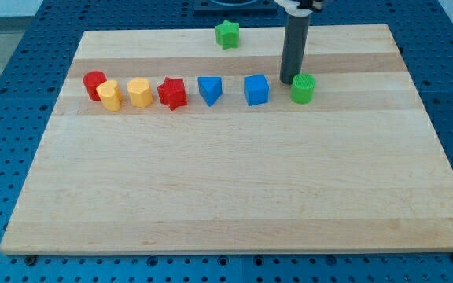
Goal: Point your arm at the left of the green star
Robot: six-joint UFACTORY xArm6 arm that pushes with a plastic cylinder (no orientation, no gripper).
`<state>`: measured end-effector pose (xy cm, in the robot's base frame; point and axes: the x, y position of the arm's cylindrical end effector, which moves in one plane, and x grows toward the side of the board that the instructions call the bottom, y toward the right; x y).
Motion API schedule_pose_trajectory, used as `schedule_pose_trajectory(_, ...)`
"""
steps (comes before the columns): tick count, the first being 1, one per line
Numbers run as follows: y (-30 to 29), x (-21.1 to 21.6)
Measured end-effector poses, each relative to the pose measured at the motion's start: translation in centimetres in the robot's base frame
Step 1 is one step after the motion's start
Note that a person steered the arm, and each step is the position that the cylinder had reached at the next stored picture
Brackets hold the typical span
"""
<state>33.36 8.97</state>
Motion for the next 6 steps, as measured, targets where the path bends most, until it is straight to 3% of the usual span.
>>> schedule_pose_trajectory(1, -0.7, -1.9)
schedule_pose_trajectory(4, -17.9, -8.9)
schedule_pose_trajectory(5, -19.6, -13.9)
schedule_pose_trajectory(6, -19.2, -14.2)
